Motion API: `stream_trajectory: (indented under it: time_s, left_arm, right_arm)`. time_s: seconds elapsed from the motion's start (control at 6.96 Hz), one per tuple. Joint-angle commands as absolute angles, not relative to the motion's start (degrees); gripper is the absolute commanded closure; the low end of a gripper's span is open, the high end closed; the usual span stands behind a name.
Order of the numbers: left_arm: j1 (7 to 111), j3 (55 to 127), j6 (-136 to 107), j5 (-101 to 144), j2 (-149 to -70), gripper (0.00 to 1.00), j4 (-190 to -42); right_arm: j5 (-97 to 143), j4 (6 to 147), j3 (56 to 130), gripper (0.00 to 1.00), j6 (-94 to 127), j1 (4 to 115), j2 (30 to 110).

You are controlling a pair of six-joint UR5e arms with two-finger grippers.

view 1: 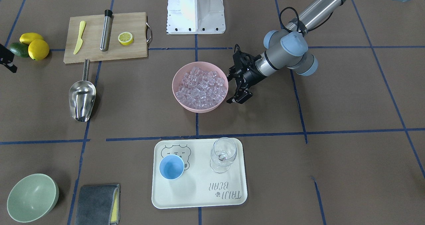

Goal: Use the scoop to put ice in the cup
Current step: 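Grasp the metal scoop handle with the right gripper while the left holds the bowl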

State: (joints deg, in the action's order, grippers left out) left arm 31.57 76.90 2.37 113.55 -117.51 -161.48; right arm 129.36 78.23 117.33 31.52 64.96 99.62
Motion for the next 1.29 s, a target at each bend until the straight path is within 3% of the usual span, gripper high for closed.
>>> stream_trajectory:
  time_s: [0.0, 0.57, 0.86, 1.15]
  left_arm:
    - [31.55, 76.90, 2.37, 113.55, -117.51, 0.00, -161.54]
    - [31.55, 76.99, 2.37, 113.55, -117.51, 0.00, -161.54]
    - [31.55, 76.99, 2.37, 113.55, -117.60, 0.00, -161.63]
    - [31.46, 76.99, 2.37, 113.55, -117.51, 0.00, -161.63]
  right_arm:
    - [128.94, 75.09, 118.48, 0.00, 38.73, 58.12, 102.38]
    - [113.93, 67.50, 117.95, 0.00, 62.64, 37.48, 99.60]
    - [113.12, 67.76, 116.73, 0.01, 62.67, 33.94, 98.53]
    - [112.33, 68.11, 114.62, 0.10, 62.67, 32.61, 97.21]
